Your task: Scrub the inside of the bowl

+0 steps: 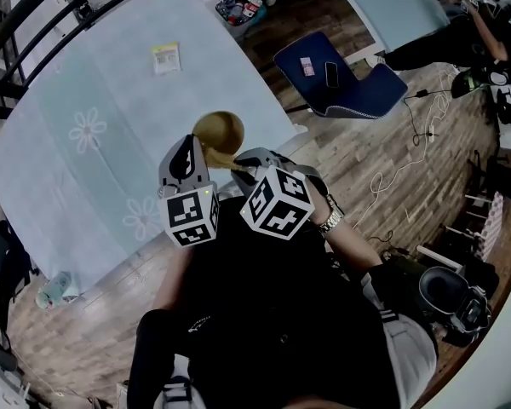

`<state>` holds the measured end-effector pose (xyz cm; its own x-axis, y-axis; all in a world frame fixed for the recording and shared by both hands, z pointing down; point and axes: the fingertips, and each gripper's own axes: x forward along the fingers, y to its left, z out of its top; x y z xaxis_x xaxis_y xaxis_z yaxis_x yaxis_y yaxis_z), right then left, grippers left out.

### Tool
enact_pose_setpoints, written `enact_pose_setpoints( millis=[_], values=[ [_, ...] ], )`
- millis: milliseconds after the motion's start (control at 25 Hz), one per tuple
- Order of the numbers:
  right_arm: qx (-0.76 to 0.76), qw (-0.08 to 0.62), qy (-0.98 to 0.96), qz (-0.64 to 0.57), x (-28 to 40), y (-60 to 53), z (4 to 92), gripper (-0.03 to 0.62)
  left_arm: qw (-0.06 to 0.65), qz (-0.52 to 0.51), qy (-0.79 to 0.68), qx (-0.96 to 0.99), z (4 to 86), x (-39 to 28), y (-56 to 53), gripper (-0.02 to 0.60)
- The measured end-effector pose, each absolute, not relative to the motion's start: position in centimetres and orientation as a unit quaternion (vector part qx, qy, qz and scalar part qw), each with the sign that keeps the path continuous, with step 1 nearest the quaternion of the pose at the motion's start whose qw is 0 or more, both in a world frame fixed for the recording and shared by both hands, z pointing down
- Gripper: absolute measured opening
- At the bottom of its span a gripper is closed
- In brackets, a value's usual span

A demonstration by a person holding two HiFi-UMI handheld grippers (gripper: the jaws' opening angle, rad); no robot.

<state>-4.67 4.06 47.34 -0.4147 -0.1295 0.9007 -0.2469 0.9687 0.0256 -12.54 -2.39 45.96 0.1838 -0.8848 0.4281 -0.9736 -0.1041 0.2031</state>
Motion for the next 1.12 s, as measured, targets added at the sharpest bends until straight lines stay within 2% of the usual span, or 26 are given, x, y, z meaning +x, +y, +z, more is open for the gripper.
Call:
enact_pose_setpoints(
  millis=[400,880,1120],
  values=[
    [0.202,0.494,-0.843,0.06,-6.6,-0.3,46.3,0.049,0.223,0.087,-0.633,0.736,45.2,-13.1,-1.3,0.019],
    [0.087,0.564,-0.82,-0.053,-7.5,3.1,48.4,0.049,0.231,0.082,-0.631,0.736,45.6,-14.0,-1.6,0.018],
    [0.079,0.575,-0.814,-0.023,-7.1,3.5,49.0,0.049,0.234,0.1,-0.637,0.728,47.2,-14.7,-1.3,0.018]
  ],
)
